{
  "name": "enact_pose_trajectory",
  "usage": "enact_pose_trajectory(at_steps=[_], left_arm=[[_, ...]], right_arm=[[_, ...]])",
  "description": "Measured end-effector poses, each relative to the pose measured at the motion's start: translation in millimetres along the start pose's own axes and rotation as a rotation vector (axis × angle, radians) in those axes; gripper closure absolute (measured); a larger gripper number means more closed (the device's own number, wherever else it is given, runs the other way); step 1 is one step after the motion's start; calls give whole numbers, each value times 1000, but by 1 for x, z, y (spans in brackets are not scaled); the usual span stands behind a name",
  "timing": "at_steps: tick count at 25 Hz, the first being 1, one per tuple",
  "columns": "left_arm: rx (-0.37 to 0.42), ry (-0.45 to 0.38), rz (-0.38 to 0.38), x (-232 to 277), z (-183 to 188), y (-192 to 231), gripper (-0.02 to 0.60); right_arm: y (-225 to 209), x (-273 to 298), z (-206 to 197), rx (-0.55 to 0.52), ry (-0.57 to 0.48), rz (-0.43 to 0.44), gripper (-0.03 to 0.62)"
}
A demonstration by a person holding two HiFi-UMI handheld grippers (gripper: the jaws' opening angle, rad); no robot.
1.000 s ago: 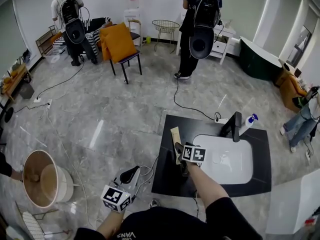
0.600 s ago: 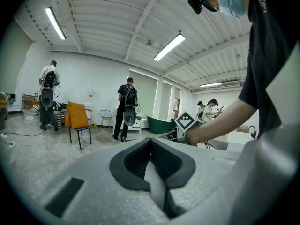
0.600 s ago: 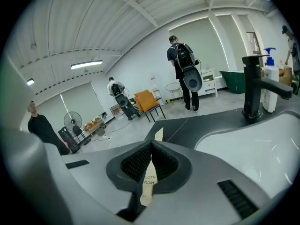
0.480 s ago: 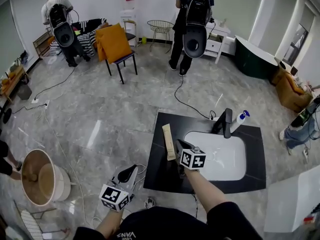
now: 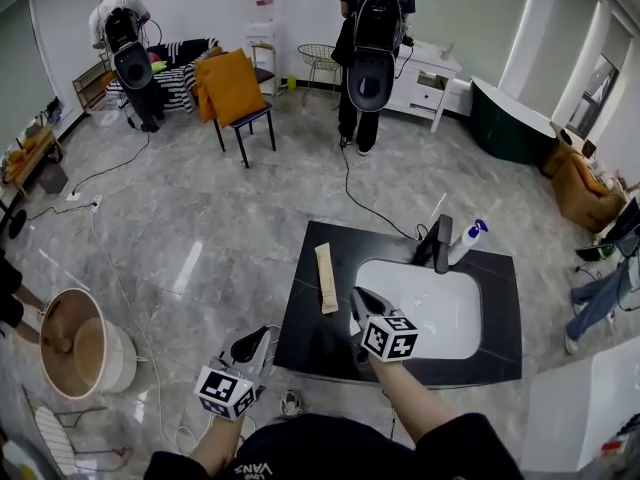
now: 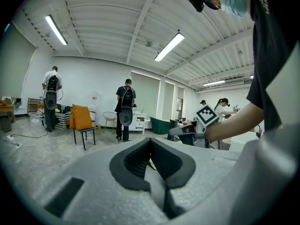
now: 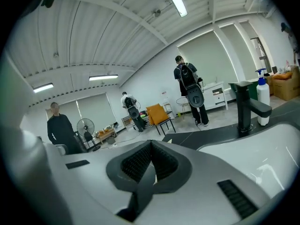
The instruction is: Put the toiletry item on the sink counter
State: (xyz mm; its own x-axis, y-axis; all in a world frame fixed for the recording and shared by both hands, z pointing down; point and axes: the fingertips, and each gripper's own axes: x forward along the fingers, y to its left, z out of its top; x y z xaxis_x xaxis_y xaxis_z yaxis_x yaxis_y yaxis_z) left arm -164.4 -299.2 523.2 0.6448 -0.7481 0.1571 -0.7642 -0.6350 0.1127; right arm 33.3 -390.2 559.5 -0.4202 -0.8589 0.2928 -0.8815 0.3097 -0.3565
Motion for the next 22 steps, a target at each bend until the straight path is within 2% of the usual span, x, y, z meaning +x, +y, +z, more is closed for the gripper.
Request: enact_pose_trajectory(at_steps=[12,22], left_arm=[[-1,-1,33,1,-2,-66,572],[-19,-7,89,-15,-12,-115,572]], right_arm=[[0,-91,13,11,-49,75,594],[-2,-150,7,6,-55,135,594]])
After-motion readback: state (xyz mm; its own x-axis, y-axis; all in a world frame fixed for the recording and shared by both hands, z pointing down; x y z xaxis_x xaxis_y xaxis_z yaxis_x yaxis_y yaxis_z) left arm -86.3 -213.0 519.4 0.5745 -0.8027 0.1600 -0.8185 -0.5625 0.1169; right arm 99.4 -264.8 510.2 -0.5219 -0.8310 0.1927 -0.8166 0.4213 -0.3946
